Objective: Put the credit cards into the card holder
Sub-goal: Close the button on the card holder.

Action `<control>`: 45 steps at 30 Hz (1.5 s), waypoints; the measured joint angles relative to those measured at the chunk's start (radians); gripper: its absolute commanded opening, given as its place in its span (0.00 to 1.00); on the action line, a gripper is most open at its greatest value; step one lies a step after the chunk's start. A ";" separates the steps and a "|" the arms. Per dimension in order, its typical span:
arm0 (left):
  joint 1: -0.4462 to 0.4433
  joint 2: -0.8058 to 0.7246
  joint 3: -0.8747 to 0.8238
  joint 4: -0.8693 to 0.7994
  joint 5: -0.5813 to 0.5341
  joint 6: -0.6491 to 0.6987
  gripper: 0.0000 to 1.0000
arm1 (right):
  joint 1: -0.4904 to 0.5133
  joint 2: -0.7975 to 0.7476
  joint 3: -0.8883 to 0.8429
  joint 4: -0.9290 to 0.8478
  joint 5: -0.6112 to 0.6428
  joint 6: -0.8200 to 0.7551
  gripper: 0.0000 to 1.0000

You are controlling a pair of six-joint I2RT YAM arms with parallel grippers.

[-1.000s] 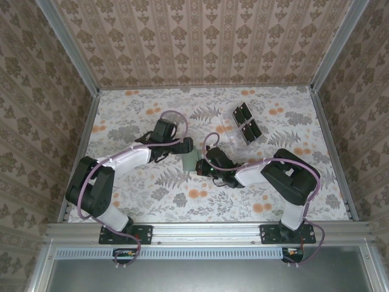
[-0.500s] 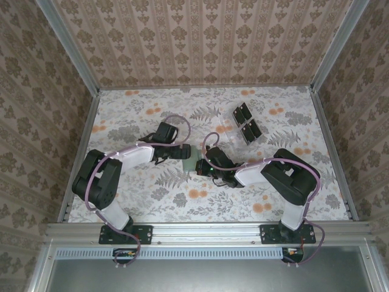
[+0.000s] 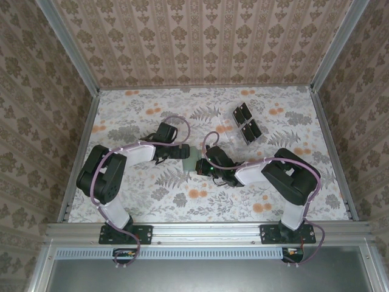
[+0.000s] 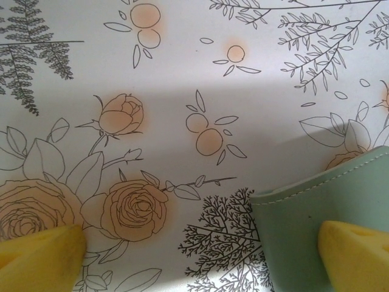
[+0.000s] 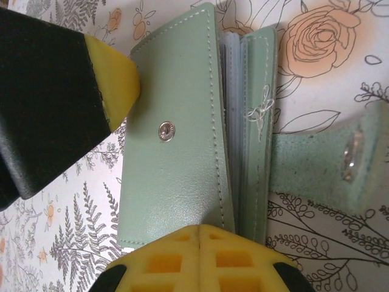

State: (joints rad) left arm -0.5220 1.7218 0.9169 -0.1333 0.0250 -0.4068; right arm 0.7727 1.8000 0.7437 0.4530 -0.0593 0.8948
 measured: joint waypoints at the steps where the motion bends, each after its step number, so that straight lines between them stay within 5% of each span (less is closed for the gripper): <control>1: 0.000 0.000 -0.001 0.002 -0.002 0.000 1.00 | -0.003 -0.010 0.006 -0.027 -0.001 -0.003 0.15; 6: -0.009 0.000 -0.014 0.022 -0.028 -0.005 1.00 | -0.031 -0.145 0.080 -0.285 0.030 -0.066 0.33; 14: -0.032 0.000 -0.035 0.058 -0.077 -0.026 1.00 | -0.085 -0.236 0.308 -0.622 0.105 -0.145 0.29; 21: -0.042 -0.014 -0.072 0.113 -0.101 -0.042 1.00 | -0.111 -0.093 0.426 -0.846 0.104 -0.191 0.25; 30: -0.053 -0.016 -0.086 0.140 -0.115 -0.050 1.00 | -0.130 -0.011 0.479 -0.903 0.088 -0.212 0.19; 37: -0.056 -0.016 -0.092 0.150 -0.122 -0.057 1.00 | -0.135 -0.002 0.478 -0.898 0.058 -0.207 0.30; 45: -0.060 -0.016 -0.094 0.155 -0.128 -0.061 1.00 | -0.135 -0.002 0.461 -0.863 0.026 -0.188 0.30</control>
State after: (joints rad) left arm -0.5823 1.7061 0.8227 0.0216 -0.1028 -0.4679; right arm 0.6373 1.7985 1.2049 -0.4099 -0.0334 0.7063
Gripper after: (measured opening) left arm 0.997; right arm 0.304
